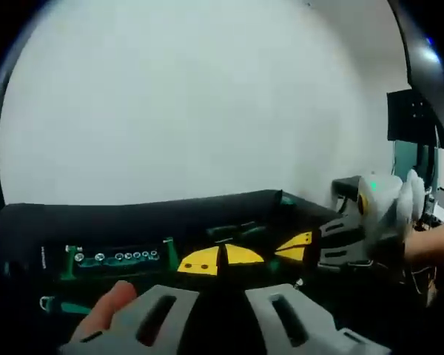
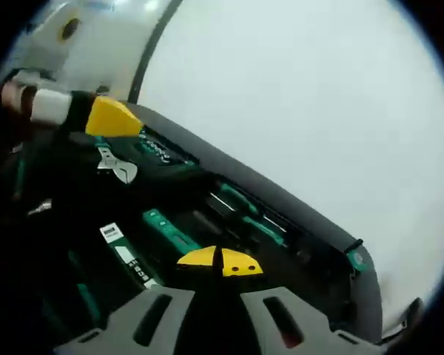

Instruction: Pick up the tools and put them into their designated positions in the toolbox.

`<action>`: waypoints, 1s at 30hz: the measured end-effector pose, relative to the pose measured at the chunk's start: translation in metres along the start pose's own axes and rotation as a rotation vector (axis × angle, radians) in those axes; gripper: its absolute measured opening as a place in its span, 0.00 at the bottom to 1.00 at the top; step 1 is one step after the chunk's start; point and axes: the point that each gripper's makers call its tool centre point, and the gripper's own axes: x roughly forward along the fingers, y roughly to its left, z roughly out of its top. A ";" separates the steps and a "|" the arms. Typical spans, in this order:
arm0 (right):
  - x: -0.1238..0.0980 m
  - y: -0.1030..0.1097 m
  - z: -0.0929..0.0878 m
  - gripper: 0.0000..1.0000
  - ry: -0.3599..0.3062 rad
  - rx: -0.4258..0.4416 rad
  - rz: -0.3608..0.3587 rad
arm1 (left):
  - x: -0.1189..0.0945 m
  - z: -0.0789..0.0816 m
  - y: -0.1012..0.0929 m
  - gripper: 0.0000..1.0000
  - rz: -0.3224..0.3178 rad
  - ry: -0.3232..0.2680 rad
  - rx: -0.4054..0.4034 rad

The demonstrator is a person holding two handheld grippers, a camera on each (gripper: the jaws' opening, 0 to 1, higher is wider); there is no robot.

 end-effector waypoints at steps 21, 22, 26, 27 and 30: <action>0.001 0.016 -0.022 0.06 0.366 -0.572 0.769 | -0.010 -0.002 0.007 0.02 -0.062 -0.050 -0.024; 0.000 0.018 -0.022 0.06 0.367 -0.571 0.777 | -0.008 -0.003 0.011 0.02 -0.058 -0.044 -0.020; 0.002 0.028 -0.026 0.04 0.410 -0.560 0.807 | 0.008 -0.010 0.027 0.02 -0.070 -0.003 -0.046; 0.005 0.037 -0.019 0.04 0.370 -0.621 0.845 | 0.012 -0.014 0.032 0.02 -0.065 0.019 -0.041; 0.002 0.032 -0.023 0.05 0.472 -0.641 0.808 | 0.014 -0.019 0.035 0.02 -0.069 0.044 -0.034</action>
